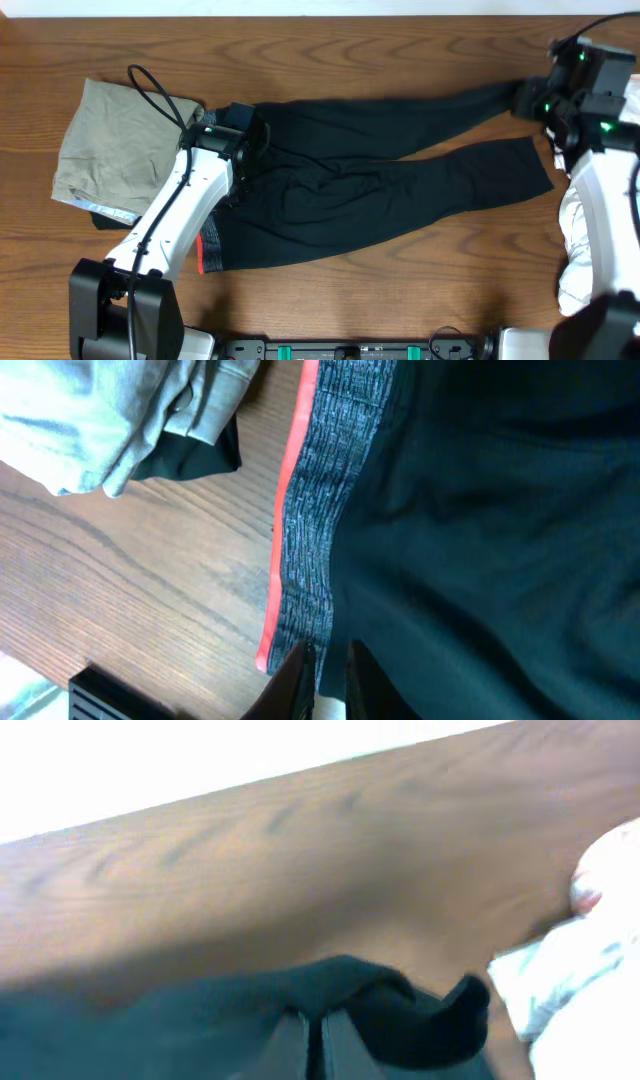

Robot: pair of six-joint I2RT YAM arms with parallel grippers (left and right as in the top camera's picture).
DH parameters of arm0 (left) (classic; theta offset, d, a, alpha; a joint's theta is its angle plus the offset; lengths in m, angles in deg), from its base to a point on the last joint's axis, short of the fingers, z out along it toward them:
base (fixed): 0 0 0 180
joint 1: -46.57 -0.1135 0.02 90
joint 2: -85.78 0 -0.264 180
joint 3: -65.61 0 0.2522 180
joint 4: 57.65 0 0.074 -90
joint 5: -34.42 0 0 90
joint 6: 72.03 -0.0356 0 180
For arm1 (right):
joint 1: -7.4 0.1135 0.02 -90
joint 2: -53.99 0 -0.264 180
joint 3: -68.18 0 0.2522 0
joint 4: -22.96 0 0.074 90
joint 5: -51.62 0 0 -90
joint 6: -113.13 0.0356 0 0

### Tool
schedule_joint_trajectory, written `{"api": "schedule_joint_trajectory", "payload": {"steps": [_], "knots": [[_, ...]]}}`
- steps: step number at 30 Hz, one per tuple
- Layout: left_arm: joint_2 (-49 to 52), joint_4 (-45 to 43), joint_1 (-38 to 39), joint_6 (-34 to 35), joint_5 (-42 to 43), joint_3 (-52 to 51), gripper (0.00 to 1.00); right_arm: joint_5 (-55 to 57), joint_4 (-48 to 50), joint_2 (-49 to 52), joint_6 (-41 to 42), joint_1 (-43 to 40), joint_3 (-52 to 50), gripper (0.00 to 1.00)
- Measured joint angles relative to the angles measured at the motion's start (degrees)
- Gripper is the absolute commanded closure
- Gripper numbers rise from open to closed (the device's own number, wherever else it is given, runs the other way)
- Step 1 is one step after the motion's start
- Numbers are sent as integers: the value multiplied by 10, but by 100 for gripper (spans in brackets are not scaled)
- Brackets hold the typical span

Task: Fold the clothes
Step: 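Stretch the leggings flat between left gripper at waistband and right gripper at legs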

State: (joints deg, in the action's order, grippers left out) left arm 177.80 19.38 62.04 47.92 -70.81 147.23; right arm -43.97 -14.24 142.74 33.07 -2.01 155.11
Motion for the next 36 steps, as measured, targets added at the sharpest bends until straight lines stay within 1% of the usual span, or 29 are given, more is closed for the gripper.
{"api": "schedule_joint_trajectory", "payload": {"steps": [2, 3, 4, 6, 9, 13, 17, 18, 19, 20, 22, 23, 24, 25, 26, 27, 28, 29, 30, 31, 32, 33, 36], "knots": [[0, -2, 0, 0, 0, 0, 87, 49, 93, 48, 21, 0, 2, 22], [0, -2, 0, 0, 0, 0, 87, 70, 135, 77, 29, -1, 3, 7], [0, -2, 0, 0, 0, 0, 87, 81, 153, 100, 34, -2, 6, 1], [0, 0, 0, 0, 0, 0, 87, 91, 151, 149, 43, -6, 9, 1], [0, 4, 0, 0, 0, 0, 87, 89, 117, 197, 50, -9, 8, 1], [0, 3, 0, 0, 0, 0, 87, 88, 92, 206, 43, -12, 7, 1], [0, 3, 0, 0, 0, 0, 87, 89, 79, 203, 13, -13, 7, 1], [0, 3, 0, 0, 0, 0, 87, 89, 78, 203, 7, -13, 7, 6], [0, 3, 0, 0, 0, 0, 87, 87, 79, 203, -2, -14, 7, 14], [0, 0, 0, 0, 0, 0, 87, 82, 79, 203, -10, -16, 7, 30], [0, -8, 0, 0, 0, 0, 87, 71, 76, 203, -26, -22, 7, 67], [0, -14, 0, 0, 0, 0, 87, 65, 69, 203, -32, -26, 7, 80], [0, -27, 0, 0, 0, 0, 87, 62, 58, 203, -37, -28, 7, 80], [0, -36, 0, 0, 0, 0, 86, 61, 47, 203, -39, -32, 8, 71], [0, -51, 0, 0, 0, 0, 87, 57, 30, 203, -42, -36, 8, 55], [0, -66, 0, 0, 0, 0, 87, 55, 4, 203, -46, -40, 8, 46], [0, -78, 0, 0, 0, 0, 86, 54, -19, 203, -47, -42, 8, 40], [0, -87, 0, 0, 1, 0, 86, 54, -37, 203, -47, -44, 8, 37], [0, -95, 0, 0, 0, 0, 86, 54, -65, 203, -53, -46, 8, 30], [0, -97, 0, 0, 0, 0, 83, 56, -87, 203, -52, -48, 8, 26], [0, -96, 0, -1, 0, 0, 83, 62, -107, 203, -50, -49, 8, 23], [0, -93, 0, 0, 1, 0, 79, 68, -129, 203, -49, -50, 8, 23], [0, -66, 0, -1, 13, 0, 77, 85, -182, 203, -45, -59, 8, 22]]}}
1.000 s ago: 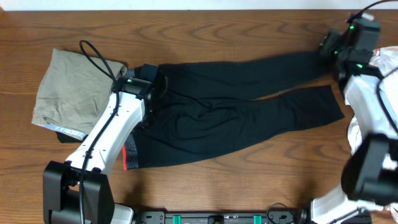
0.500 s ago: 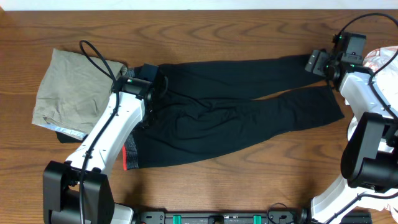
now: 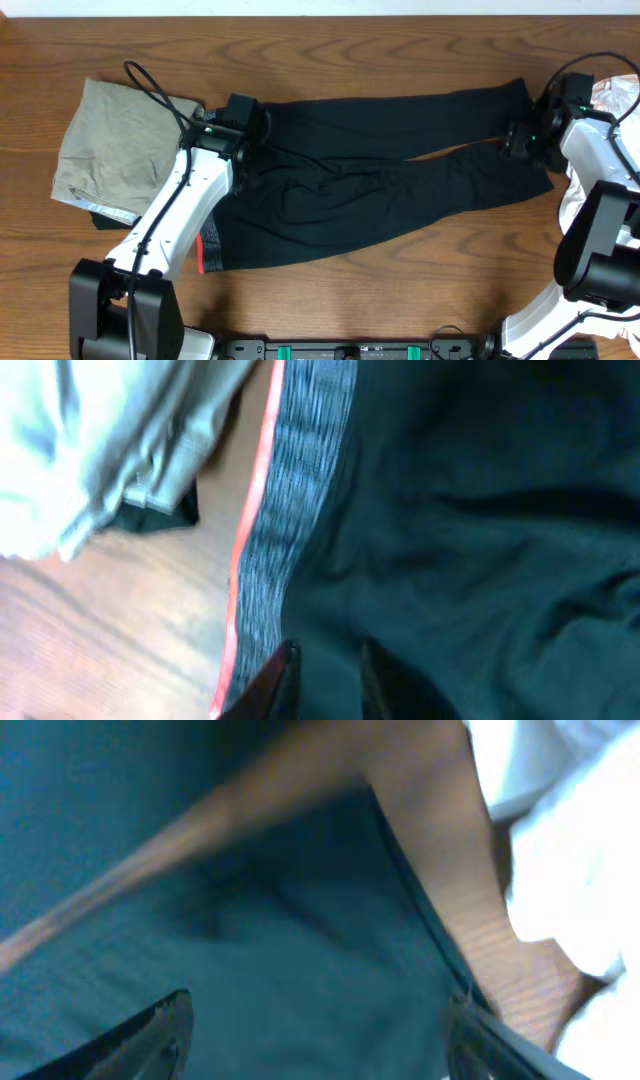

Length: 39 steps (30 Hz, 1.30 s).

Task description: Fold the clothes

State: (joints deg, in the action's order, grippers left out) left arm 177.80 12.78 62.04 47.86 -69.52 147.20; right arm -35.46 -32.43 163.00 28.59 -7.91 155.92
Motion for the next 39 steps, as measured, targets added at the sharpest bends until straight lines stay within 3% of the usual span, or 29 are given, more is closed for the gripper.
{"api": "schedule_joint_trajectory", "payload": {"steps": [2, 5, 9, 14, 20, 23, 24, 27, 28, 32, 39], "knots": [[0, 25, 0, 0, 14, 0, 76, 7, -27, 0, 2, -11, 0, 20], [0, 69, 0, -1, 34, 0, 67, 16, -59, 0, 5, -33, 0, 16], [0, 115, 0, 2, 48, 0, 64, 20, -70, 0, 6, -52, -3, 16], [0, 134, 0, 12, 52, -6, 61, 13, -14, 0, 6, -60, -38, 16], [0, 96, 0, 31, 57, -77, 61, -1, 54, -5, 8, -60, -89, 19], [0, 86, 0, 33, 59, -106, 61, -10, 75, -11, 10, -60, -102, 34], [0, 85, 0, 33, 59, -113, 61, -13, 79, -11, 11, -60, -104, 45], [0, 87, 0, 33, 61, -119, 61, -18, 91, -11, 11, -60, -106, 91], [0, 90, 0, 33, 61, -120, 61, -19, 93, -11, 13, -60, -107, 99], [0, 92, 0, 36, 61, -120, 69, -20, 93, -13, 17, -60, -107, 99], [-19, 91, 0, 36, 50, -120, 68, 6, 33, -50, 43, -65, -121, 99]]}}
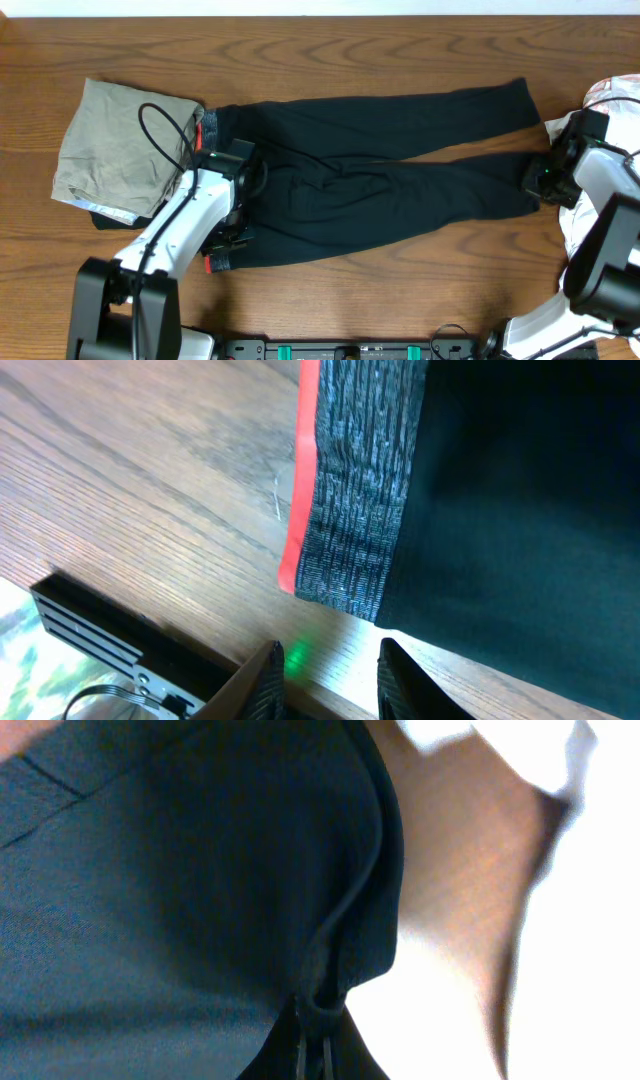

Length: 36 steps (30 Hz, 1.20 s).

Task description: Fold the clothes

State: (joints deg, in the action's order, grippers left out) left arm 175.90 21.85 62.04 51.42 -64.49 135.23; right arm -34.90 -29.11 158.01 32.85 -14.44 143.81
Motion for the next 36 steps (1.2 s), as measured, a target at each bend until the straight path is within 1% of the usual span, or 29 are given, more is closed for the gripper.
{"api": "schedule_joint_trajectory", "payload": {"steps": [3, 4, 7, 9, 11, 14, 17, 21, 26, 32, 36], "knots": [[-13, 7, 0, 0, -5, 0, 67, 8, -22, -52, 8, -8, -4, 99], [-15, 16, 0, 2, -4, 0, 64, 10, -27, -71, 10, -9, -4, 99], [-16, 48, 0, 13, 3, 0, 61, 12, -42, -132, 14, -13, -3, 99], [-16, 63, 0, 21, 8, 0, 54, 13, -46, -160, 15, -13, -3, 99], [-16, 74, 0, 32, 12, 0, 44, 13, -58, -172, 17, -13, -3, 99], [-16, 75, 0, 52, 17, -6, 36, 14, -80, -172, 21, -13, -3, 99], [-16, 54, 0, 63, 31, -27, 34, 15, -85, -172, 25, -13, -3, 99], [-16, 12, 0, 66, 75, -59, 34, 15, -86, -172, 28, -13, -3, 99], [-16, -31, 0, 46, 151, -85, 34, 15, -85, -172, 29, -13, -3, 99], [-16, -37, 0, 36, 189, -91, 34, 15, -85, -172, 29, -13, -3, 99], [-16, -37, 0, 40, 193, -92, 34, 15, -83, -172, 29, -13, -3, 99]]}}
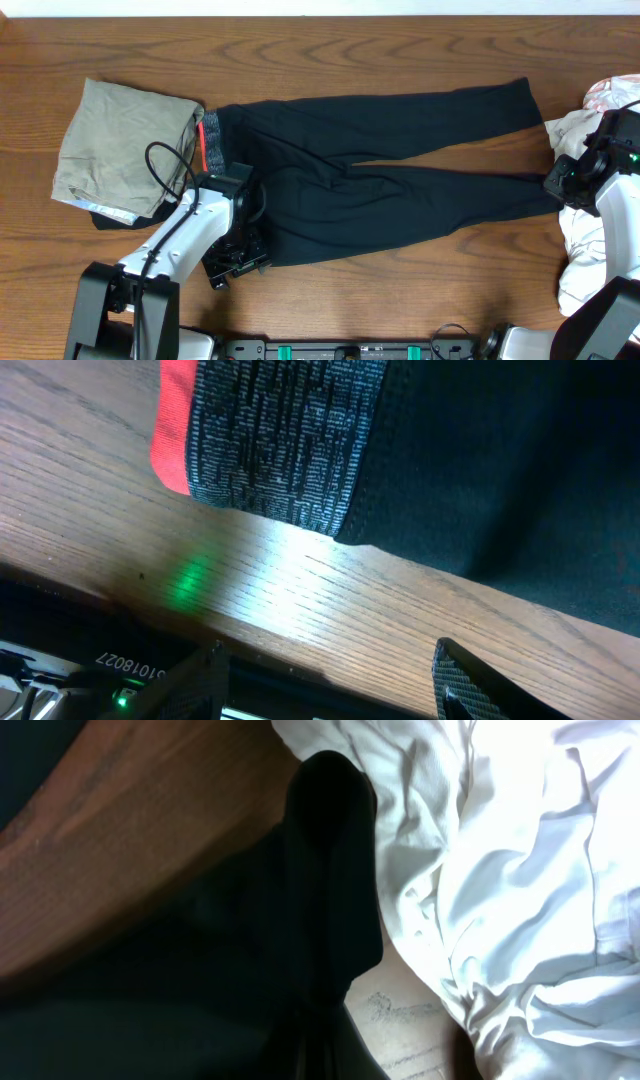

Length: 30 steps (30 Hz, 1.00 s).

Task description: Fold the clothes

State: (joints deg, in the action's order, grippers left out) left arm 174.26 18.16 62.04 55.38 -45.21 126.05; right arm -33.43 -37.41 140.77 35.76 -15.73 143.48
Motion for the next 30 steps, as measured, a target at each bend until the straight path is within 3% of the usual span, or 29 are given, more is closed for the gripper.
{"api": "schedule_joint_trajectory", "payload": {"steps": [13, 23, 30], "knots": [[-14, -58, -8, 113, 19, -1, 34, -5, 9, 0, 0, 0, 0, 99], [-216, -80, -50, 217, 8, -24, 28, -6, 21, 0, 0, 0, 0, 99], [-253, -126, -60, 285, 21, -118, 25, -9, 23, 0, 0, 0, 0, 99]]}}
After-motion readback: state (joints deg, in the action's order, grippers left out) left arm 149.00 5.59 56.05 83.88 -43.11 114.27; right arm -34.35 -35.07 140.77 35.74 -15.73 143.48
